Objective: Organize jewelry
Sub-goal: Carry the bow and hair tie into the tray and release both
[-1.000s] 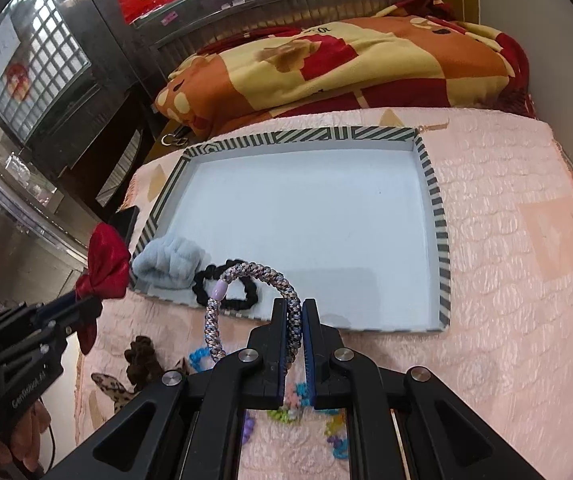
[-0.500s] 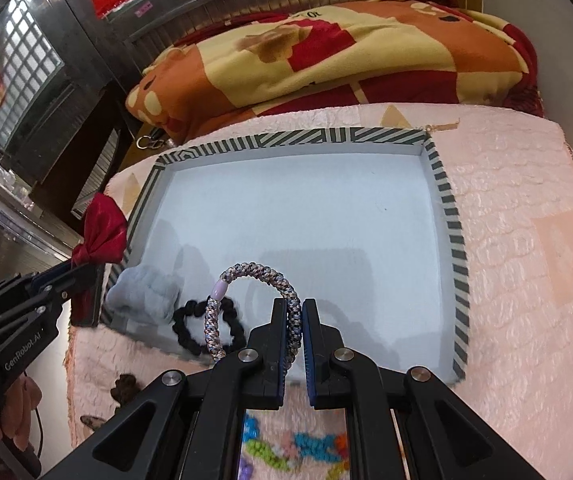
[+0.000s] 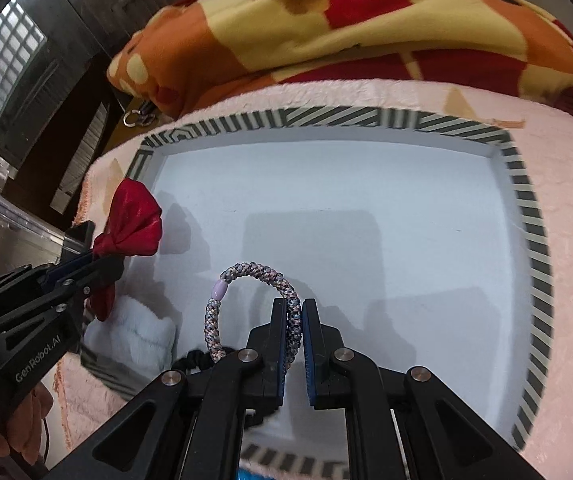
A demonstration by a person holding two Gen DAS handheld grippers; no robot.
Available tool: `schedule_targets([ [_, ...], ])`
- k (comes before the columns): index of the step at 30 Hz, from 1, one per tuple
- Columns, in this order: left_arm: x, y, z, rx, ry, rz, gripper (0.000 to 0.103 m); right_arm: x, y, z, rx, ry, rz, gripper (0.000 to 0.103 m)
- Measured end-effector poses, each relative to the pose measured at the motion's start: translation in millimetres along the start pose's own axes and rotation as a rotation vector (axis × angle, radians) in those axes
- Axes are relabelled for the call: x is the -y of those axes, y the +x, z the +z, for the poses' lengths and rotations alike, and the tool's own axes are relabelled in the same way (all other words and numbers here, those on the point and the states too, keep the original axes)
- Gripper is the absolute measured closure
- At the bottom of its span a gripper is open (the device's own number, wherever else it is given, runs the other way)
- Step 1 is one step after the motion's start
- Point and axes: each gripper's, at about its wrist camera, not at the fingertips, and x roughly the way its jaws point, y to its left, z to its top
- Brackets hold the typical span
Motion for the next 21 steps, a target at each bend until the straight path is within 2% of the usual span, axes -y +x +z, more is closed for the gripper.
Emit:
schedule_targets([
  [7, -4.3, 18.4, 5.1, -0.026, -0.017, -0.008, 0.087, -9.5, 16.0, 6.2, -0.014, -0.021, -0.004, 0.096],
  [12, -5.6, 22.9, 4.0, -0.032, -0.035, -0.002, 0.086, -7.8, 20.1, 8.1, -0.015, 0.001, 0.029, 0.096],
  [15, -6.9, 20.9, 4.0, -0.031, -0.046, -0.014, 0.075, -2.7, 14.3, 6.0, -0.007, 0.027, 0.054, 0.095],
  [17, -5.9, 18.8, 3.2, -0.026, -0.042, -0.004, 0.068, 0.9, 10.5, 4.1, 0.001, 0.036, 0.068, 0.087],
  [18, -6.1, 17.8, 2.5, -0.025, -0.042, -0.002, 0.066, 2.4, 9.4, 3.4, 0.004, 0.041, 0.071, 0.077],
  [21, -8.7, 12.8, 1.7, -0.028, -0.065, -0.017, 0.059, 6.2, 6.4, 1.4, 0.004, 0.057, 0.070, 0.074],
])
